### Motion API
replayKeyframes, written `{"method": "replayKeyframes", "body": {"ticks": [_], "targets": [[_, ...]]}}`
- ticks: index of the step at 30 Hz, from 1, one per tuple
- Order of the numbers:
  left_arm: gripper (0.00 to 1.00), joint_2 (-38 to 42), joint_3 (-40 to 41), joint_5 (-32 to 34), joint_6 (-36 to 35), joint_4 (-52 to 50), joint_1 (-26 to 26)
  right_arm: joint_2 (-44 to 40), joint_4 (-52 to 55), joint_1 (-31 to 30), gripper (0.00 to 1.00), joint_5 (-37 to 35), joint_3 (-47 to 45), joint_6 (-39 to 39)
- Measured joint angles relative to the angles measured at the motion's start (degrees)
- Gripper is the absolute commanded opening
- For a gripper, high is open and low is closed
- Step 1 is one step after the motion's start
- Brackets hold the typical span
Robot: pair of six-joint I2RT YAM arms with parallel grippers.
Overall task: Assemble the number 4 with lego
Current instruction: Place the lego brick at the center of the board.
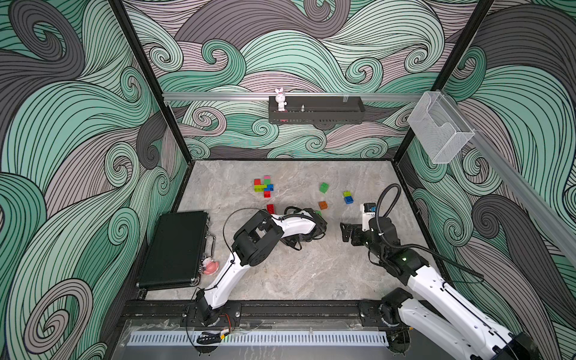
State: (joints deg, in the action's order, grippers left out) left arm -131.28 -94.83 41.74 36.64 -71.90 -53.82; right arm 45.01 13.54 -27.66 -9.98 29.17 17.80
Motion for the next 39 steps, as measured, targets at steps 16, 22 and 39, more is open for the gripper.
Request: {"method": "replayKeyframes", "body": {"ticks": [16, 22, 39], "targets": [[0.64, 3.8, -2.0, -9.9, -2.9, 2.4, 0.5, 1.8, 0.8, 0.0, 0.99, 0.5, 0.1, 0.0], [0.78, 18.3, 5.4, -23.4, -3.9, 13.9, 4.9, 5.8, 2.3, 0.4, 0.99, 1.0, 2.0, 0.7], [0.99, 29.4, 27.8, -56.1, -3.9, 36.2, 21.2, 47.7, 9.4, 5.2, 0.95, 15.5, 30.7, -1.0]]}}
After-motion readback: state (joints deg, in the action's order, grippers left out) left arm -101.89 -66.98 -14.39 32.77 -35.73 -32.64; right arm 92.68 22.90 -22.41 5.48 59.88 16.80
